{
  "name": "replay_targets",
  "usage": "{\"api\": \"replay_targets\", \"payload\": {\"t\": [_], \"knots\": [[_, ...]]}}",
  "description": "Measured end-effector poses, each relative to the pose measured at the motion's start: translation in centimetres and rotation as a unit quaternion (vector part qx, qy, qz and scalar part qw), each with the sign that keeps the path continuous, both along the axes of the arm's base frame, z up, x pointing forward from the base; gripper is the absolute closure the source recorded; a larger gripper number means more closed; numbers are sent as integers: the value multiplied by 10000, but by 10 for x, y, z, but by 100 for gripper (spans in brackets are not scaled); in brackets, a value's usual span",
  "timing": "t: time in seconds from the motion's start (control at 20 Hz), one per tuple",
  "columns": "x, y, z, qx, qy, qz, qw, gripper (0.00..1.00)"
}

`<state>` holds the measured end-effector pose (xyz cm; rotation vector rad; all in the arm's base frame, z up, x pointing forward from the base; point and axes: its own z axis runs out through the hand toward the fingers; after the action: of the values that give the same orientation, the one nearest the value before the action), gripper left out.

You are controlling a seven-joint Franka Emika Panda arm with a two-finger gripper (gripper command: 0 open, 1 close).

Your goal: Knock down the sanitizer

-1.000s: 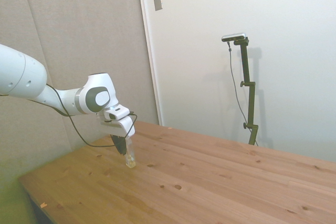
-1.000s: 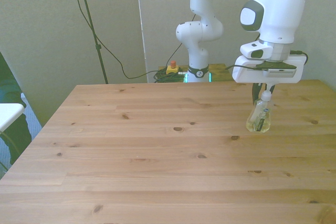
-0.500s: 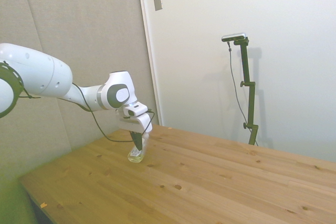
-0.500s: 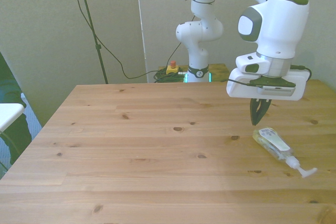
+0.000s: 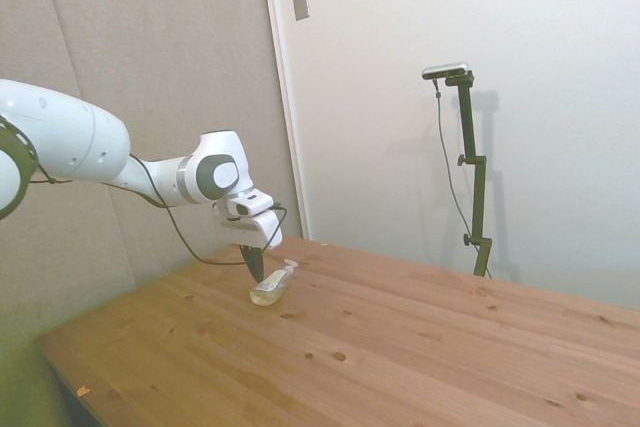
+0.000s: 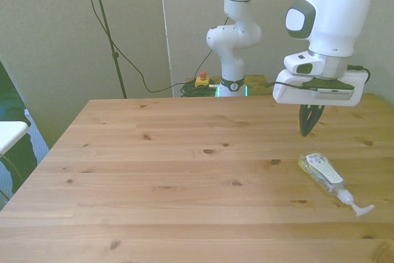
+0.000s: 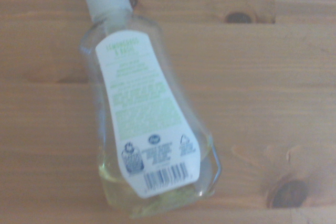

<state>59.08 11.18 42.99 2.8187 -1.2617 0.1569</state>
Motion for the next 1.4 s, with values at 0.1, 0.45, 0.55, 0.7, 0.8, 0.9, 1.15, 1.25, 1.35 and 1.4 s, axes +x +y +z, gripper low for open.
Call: {"api": "replay_targets", "payload": {"t": [0.1,0.45,0.55,0.7,0.8,0.9,1.15,1.25,1.35,1.4], "knots": [[-17,1,2,-18,30,41,10000,100],[-75,6,-5,-64,23,206,9998,100],[-87,5,-12,-78,44,233,9997,100],[-103,7,-25,-103,100,296,9995,100],[-111,11,-32,-118,134,354,9992,100],[-117,15,-37,-134,155,404,9990,100],[-126,18,-39,-159,175,454,9987,0],[-126,17,-38,-159,165,449,9987,0],[-126,16,-38,-159,164,437,9988,0],[-126,15,-38,-159,164,433,9988,0]]}}
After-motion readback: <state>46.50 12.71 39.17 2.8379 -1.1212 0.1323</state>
